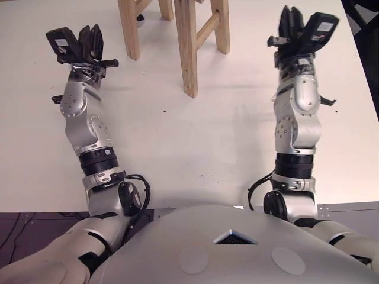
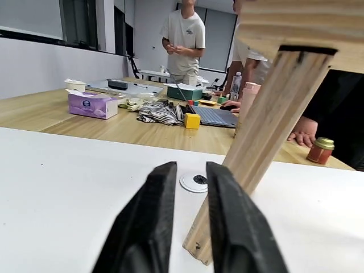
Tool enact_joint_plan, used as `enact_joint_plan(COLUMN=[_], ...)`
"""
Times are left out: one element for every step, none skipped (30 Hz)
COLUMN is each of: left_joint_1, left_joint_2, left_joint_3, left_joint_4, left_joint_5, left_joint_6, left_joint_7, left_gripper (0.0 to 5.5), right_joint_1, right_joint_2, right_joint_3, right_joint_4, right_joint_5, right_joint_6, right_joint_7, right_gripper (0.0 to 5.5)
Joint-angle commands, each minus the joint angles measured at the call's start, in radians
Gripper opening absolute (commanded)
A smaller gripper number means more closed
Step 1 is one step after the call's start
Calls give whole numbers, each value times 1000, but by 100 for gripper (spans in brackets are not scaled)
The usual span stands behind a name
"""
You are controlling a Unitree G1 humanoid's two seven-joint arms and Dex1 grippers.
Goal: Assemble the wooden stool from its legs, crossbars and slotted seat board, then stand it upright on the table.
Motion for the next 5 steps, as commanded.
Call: enact_joint_plan(left_joint_1=[113, 141, 154, 167, 177], left_joint_2=[-93, -119, -132, -143, -145], left_joint_3=[-46, -62, -71, -85, -95], left_joint_4=[-28, -38, -42, -54, -62], left_joint_5=[15, 23, 22, 31, 40], left_joint_6=[-74, -97, -115, -135, -158], left_joint_7=[96, 124, 139, 157, 169], left_gripper=[21, 9, 4, 4, 4], right_joint_1=[-66, -71, -70, -72, -76], right_joint_2=[-31, -47, -57, -72, -81], right_joint_3=[-55, -48, -33, -22, -10], right_joint_4=[92, 93, 87, 88, 85], right_joint_5=[16, 13, 3, 0, -1], right_joint_6=[-24, -22, -12, 5, 26], right_joint_7=[-23, -6, 7, 27, 44], right_gripper=[0, 0, 0, 0, 0])
